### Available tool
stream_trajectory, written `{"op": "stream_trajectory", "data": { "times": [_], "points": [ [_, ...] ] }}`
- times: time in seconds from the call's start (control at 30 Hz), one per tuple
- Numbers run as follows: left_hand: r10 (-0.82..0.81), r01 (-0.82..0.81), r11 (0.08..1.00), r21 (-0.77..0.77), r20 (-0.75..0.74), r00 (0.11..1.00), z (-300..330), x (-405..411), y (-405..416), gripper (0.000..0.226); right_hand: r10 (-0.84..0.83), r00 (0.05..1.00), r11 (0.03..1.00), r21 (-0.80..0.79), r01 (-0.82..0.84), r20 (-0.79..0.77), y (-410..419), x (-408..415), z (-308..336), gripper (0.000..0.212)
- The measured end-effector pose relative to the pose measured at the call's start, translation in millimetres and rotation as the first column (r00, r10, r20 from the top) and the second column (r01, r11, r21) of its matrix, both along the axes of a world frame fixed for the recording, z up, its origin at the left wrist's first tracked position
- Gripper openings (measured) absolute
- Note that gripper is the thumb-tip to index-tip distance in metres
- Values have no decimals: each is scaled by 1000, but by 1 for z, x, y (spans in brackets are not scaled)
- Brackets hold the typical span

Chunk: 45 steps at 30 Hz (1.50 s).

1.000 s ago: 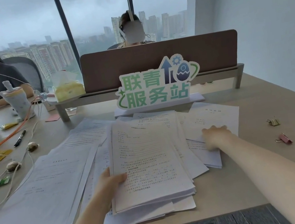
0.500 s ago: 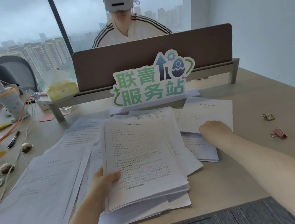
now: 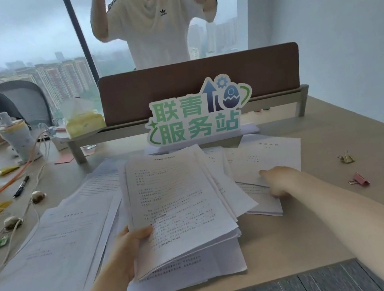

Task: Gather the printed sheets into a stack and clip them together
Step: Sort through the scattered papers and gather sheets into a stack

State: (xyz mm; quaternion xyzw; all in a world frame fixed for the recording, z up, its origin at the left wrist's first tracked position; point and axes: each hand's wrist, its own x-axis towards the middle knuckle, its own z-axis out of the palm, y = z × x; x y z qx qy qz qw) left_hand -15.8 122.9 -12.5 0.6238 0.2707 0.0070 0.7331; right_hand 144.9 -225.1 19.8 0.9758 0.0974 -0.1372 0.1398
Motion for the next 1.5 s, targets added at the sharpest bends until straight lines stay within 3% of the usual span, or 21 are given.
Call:
{"op": "stream_trajectory", "data": {
  "times": [0.27,0.4,0.47,0.6,0.87,0.93,1.1,1.17,1.23,1.33,1.43,1.5],
  "points": [
    [13,-12,999,43,-11,1000,-5,5,1,38,-118,985,987,123,102,126,-16,6,-20,30],
    [1,0,998,68,-15,1000,-4,6,-1,36,-389,902,847,458,271,185,-24,11,-21,35],
    [2,-1,997,74,-8,1000,-3,5,-4,32,-413,882,817,521,248,228,-19,8,-12,37],
    [-16,16,997,77,-2,1000,-2,4,-5,34,-72,904,916,387,-108,422,18,-21,10,48],
    [-38,40,994,102,-28,999,-1,1,-5,35,395,818,796,288,-532,418,88,-77,-5,65],
    [-15,19,994,104,-35,999,-1,2,-3,30,480,791,774,241,-586,381,98,-84,-14,69],
    [-30,29,999,-25,-37,999,8,1,0,54,600,744,740,149,-656,295,110,-94,-27,63],
    [-106,103,989,-105,-24,994,12,-1,2,45,638,726,706,181,-685,258,110,-100,-27,54],
    [-148,146,987,-73,-30,989,11,0,2,29,660,709,670,234,-705,249,108,-106,-24,41],
    [-96,98,995,19,-78,992,6,1,2,37,566,803,710,384,-590,186,105,-110,-11,56],
    [-82,87,995,55,-84,993,4,3,1,42,239,951,724,617,-310,197,102,-98,-5,38],
    [-54,61,994,89,-77,996,4,3,2,40,10,982,746,652,-134,191,97,-78,-6,21]
  ]
}}
